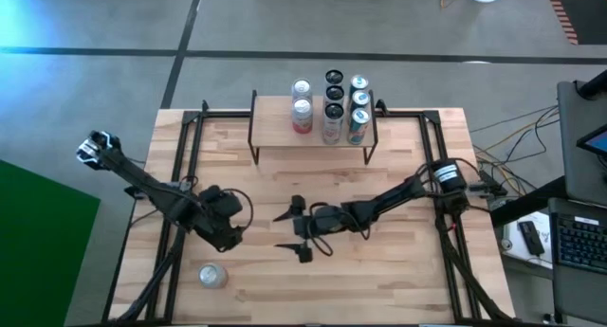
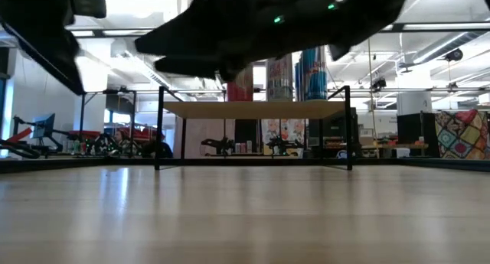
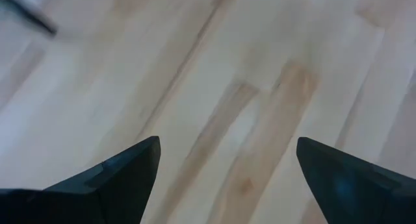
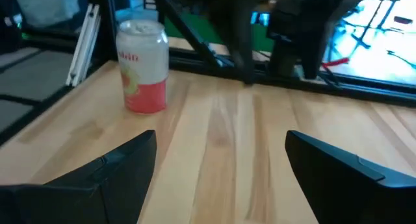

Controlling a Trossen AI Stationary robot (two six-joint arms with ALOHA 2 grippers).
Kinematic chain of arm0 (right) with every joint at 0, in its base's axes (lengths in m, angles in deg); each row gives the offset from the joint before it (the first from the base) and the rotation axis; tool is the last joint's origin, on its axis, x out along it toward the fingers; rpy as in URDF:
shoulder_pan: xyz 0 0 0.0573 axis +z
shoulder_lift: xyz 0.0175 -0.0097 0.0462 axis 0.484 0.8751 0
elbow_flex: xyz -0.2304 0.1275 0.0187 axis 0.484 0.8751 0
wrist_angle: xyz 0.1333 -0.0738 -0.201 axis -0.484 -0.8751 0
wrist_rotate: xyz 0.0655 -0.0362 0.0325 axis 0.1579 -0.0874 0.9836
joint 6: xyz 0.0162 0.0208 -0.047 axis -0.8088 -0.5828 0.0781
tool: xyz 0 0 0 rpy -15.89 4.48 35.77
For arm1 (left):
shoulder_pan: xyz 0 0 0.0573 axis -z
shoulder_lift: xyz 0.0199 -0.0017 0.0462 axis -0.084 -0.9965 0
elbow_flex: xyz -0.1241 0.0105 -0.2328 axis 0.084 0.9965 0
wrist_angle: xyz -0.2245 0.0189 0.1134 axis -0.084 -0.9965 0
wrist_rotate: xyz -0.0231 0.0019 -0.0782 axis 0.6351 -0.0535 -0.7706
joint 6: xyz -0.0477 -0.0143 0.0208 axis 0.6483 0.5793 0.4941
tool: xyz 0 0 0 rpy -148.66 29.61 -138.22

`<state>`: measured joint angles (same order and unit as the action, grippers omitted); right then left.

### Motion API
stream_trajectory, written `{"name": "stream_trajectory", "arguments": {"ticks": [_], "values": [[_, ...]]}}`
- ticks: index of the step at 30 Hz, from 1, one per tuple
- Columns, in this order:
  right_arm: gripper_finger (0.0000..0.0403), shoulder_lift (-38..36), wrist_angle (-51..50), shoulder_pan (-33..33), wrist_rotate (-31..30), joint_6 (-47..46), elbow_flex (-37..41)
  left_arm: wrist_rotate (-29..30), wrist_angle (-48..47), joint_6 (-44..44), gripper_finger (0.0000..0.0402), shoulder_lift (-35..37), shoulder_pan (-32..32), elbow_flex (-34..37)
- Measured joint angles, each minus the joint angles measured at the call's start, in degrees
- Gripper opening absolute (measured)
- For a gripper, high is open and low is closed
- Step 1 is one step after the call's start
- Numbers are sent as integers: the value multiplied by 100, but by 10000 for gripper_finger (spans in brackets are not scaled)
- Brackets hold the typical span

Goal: Place canned beverage on shelf
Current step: Put the top pink white soda can on the shelf aligned with the other pink white soda cans

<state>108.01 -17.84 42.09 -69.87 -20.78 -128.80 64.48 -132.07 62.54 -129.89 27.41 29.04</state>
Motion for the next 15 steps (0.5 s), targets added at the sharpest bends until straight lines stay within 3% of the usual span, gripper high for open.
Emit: {"name": "stream_trajectory", "arguments": {"ticks": [10, 15], "values": [[329, 1578, 41, -43, 746, -73, -1644, -788, -2312, 1523, 344, 8, 500, -748], [329, 2150, 93, -97, 1402, -304, -2368, -1911, -2505, 1634, 333, 3, 677, -936]]}}
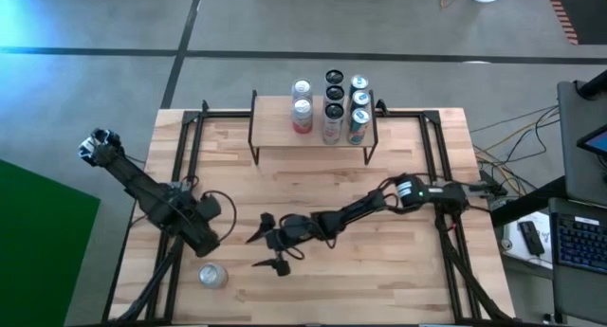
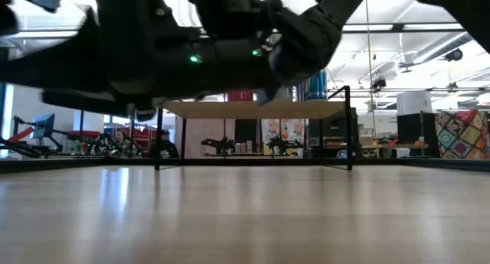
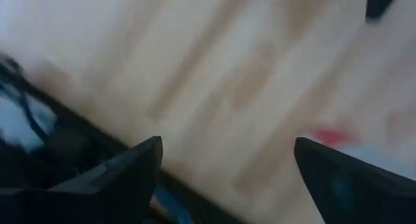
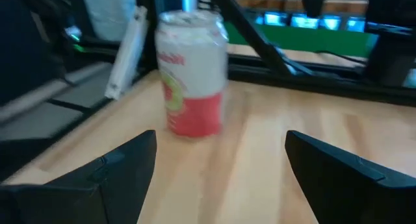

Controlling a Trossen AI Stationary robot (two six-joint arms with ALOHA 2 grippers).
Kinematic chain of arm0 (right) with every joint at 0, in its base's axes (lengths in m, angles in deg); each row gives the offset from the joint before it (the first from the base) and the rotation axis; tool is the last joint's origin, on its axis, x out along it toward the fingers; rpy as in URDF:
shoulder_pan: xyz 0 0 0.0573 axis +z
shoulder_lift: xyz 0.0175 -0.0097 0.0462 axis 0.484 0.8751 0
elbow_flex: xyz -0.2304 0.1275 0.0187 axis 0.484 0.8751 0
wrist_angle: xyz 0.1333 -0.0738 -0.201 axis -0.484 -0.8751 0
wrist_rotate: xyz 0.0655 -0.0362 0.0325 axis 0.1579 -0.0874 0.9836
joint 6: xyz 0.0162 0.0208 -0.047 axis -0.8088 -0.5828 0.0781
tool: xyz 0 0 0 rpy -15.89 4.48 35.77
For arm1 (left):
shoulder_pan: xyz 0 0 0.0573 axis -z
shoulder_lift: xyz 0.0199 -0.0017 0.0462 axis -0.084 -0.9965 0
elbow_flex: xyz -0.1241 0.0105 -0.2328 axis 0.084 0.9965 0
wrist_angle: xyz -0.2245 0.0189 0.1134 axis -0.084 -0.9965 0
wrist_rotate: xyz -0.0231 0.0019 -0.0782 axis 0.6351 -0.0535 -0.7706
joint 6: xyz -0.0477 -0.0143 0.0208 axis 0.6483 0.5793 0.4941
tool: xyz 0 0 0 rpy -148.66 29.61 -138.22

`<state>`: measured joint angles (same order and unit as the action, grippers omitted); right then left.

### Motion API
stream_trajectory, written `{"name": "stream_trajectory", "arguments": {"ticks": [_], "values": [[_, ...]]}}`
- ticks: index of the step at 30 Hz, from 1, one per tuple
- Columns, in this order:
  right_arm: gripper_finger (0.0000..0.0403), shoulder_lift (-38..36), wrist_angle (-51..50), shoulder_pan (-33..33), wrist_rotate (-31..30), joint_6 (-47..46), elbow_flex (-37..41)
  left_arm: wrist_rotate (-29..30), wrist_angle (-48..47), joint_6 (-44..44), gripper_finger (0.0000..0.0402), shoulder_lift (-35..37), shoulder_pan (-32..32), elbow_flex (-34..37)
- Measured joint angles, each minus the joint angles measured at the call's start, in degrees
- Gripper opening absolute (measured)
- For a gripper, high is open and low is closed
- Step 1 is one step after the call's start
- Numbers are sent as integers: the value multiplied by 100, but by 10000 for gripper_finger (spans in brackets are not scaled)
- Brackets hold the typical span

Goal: Place canned beverage on shelf
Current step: Put the top pink white soda can on the shelf aligned with the other pink white soda cans

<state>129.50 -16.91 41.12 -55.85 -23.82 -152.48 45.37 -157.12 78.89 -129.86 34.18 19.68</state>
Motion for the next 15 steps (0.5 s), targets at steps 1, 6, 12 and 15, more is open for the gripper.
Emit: {"name": "stream_trajectory", "arguments": {"ticks": [1, 6, 12, 15], "values": [[329, 72, 5, -17, 141, -57, -114, -284, 0, 7, 331, -1, 36, -17], [329, 398, -8, -147, 662, -301, -616, -1073, 66, 414, 321, -58, 217, 41], [329, 610, -151, -209, 705, -344, -859, -1350, 367, 412, 320, -410, 404, 70], [329, 586, -551, -208, 707, -318, -748, -1858, 463, 398, 320, -642, 556, 53]]}}
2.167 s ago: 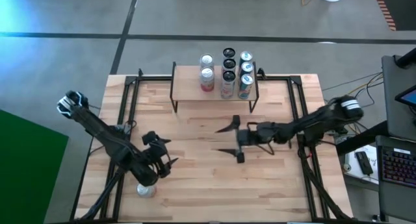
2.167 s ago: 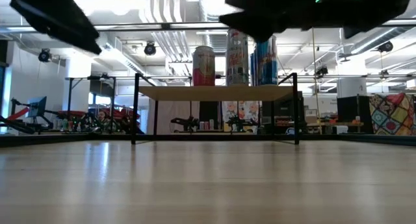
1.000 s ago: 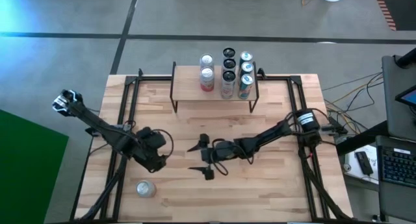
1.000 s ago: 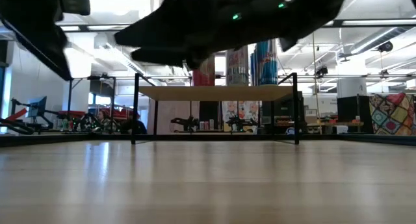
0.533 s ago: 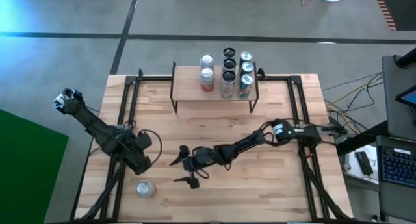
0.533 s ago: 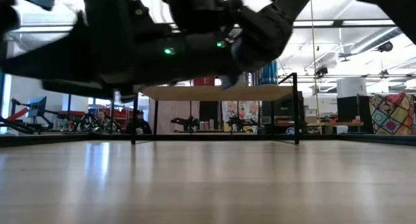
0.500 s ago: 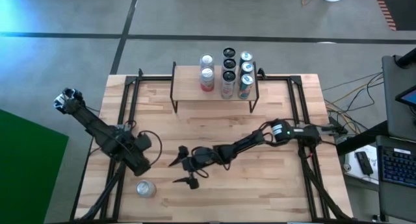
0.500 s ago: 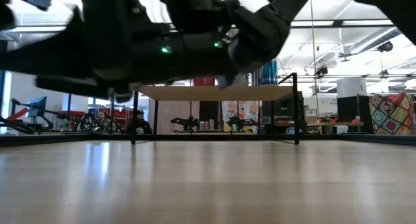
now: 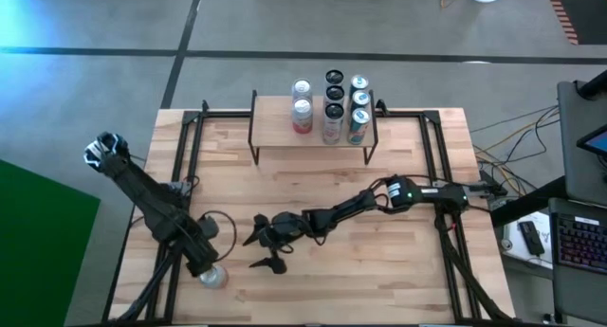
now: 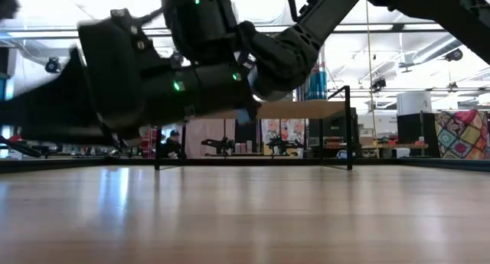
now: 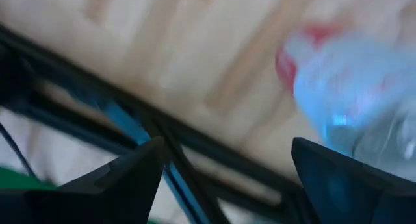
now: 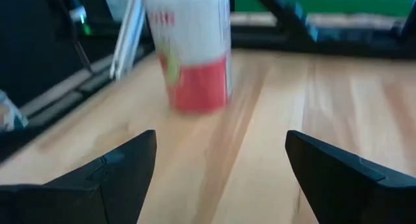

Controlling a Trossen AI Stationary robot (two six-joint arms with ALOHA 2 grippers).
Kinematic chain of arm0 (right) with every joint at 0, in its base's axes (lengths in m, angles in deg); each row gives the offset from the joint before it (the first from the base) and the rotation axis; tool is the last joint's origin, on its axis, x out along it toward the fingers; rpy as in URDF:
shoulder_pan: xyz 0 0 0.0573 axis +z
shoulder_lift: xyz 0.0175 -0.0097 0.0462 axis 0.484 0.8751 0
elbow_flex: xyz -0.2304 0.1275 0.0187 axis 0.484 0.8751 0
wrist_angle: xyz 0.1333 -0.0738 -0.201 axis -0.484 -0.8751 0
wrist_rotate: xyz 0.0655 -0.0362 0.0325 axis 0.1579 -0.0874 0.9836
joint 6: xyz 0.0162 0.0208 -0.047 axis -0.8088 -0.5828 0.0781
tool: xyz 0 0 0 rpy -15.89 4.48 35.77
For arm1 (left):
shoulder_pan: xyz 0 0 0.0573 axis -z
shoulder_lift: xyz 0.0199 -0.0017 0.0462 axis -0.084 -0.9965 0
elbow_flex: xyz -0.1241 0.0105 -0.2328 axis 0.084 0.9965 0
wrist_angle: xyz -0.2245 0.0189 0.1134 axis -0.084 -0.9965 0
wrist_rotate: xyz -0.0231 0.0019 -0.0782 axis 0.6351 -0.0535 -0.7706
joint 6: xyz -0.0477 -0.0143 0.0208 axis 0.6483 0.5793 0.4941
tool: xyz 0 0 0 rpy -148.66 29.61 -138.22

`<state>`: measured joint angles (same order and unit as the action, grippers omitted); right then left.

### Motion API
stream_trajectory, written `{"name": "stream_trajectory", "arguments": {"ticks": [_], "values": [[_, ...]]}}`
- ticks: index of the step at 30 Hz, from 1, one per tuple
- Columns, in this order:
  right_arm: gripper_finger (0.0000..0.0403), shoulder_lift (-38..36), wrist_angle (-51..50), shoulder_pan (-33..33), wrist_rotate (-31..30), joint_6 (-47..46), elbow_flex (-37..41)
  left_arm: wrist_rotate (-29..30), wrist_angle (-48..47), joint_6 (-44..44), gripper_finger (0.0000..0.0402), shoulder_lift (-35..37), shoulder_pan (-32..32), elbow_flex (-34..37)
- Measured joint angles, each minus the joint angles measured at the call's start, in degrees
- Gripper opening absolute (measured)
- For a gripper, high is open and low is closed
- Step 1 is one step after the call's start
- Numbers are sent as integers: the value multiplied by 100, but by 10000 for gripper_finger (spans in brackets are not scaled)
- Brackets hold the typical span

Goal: Place canned beverage on shelf
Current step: Put the top pink white soda can on the shelf aligned with the other pink white soda cans

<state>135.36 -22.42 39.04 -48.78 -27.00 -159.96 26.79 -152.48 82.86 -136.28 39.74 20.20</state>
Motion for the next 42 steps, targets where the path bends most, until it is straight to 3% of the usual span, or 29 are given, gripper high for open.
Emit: {"name": "stream_trajectory", "arguments": {"ticks": [4, 15, 22, 25, 32, 42], "values": [[329, -65, -66, 0, 1, -37, 165, -703, 78, -3, 320, -303, 274, -79], [329, -100, 245, 2, 4, -87, 153, -531, 1574, 853, 320, -1039, 1091, -100], [329, -100, 252, 2, 0, -174, 153, 143, 2339, 518, 320, -1696, 1173, -107], [329, -100, 245, 2, 33, -256, 153, 710, 2462, 288, 320, -1835, 1139, -140], [329, -100, -154, 48, 740, -601, 163, 2416, 2135, 106, 320, -1755, 1043, -87], [329, -100, -138, 69, -62, -183, 127, 2532, 1787, 197, 320, -1635, 970, -333]]}}
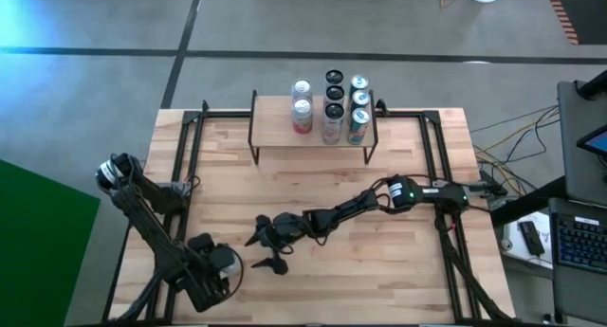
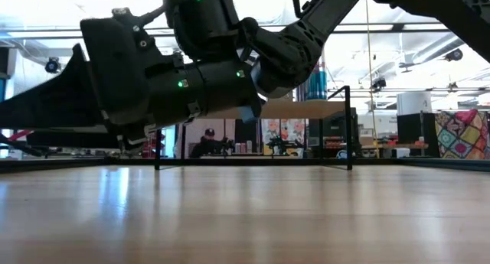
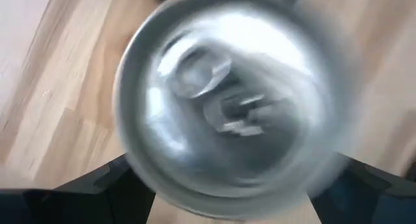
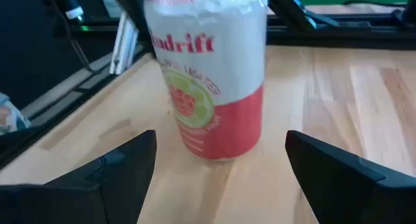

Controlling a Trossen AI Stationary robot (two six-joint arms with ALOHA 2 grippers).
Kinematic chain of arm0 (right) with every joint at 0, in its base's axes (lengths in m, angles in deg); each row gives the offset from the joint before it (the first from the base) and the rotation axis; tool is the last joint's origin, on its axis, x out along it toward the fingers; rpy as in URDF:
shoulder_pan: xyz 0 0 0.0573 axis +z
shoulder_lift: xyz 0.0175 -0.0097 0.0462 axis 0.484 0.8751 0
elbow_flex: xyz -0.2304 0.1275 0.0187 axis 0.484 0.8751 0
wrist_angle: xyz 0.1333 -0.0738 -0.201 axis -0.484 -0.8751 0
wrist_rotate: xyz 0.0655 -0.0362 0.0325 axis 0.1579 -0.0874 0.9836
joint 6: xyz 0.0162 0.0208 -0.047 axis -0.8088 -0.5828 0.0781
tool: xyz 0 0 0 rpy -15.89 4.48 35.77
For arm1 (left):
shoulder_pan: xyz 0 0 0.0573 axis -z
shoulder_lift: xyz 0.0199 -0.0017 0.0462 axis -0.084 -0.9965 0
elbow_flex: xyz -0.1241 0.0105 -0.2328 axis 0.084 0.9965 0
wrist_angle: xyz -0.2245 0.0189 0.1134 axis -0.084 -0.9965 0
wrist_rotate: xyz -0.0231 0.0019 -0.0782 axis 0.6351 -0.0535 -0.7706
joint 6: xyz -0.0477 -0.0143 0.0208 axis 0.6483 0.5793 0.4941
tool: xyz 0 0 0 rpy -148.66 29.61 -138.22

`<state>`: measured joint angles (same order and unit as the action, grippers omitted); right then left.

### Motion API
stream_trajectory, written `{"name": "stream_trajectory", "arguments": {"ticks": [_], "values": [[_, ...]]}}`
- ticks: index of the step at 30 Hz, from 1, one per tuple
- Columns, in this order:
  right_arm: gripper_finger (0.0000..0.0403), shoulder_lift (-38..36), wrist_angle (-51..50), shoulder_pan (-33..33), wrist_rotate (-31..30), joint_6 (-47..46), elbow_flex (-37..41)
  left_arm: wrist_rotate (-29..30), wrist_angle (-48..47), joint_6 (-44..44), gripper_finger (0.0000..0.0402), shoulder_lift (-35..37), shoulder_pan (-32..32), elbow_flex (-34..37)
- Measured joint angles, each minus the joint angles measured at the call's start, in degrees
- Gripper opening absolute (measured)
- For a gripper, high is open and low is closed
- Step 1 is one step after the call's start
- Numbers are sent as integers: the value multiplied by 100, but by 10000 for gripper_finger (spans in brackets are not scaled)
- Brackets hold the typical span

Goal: Place canned beverage on shelf
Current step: Put the top pink white soda can on the shelf aligned with the other pink white soda cans

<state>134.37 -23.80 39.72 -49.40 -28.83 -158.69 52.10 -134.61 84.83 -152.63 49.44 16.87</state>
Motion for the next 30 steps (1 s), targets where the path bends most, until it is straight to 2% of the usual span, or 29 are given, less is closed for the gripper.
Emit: {"name": "stream_trajectory", "arguments": {"ticks": [2, 6, 14, 20, 30], "values": [[329, 0, -89, -7, -4, -26, -2, 201, -18, -33, 320, 7, 6, -172], [329, 0, -266, -1, -1, -465, 33, 959, -53, 84, 320, 7, 48, -389], [329, -2, -270, 111, -73, -746, 155, 1374, -225, 552, 337, -136, 52, -306], [328, -2, -285, 89, -1023, -847, 217, 1506, -237, 1075, 364, -236, 48, -242], [328, -2, -235, 97, -1053, -838, 283, 1825, -257, 1954, 376, -242, 44, -305]]}}
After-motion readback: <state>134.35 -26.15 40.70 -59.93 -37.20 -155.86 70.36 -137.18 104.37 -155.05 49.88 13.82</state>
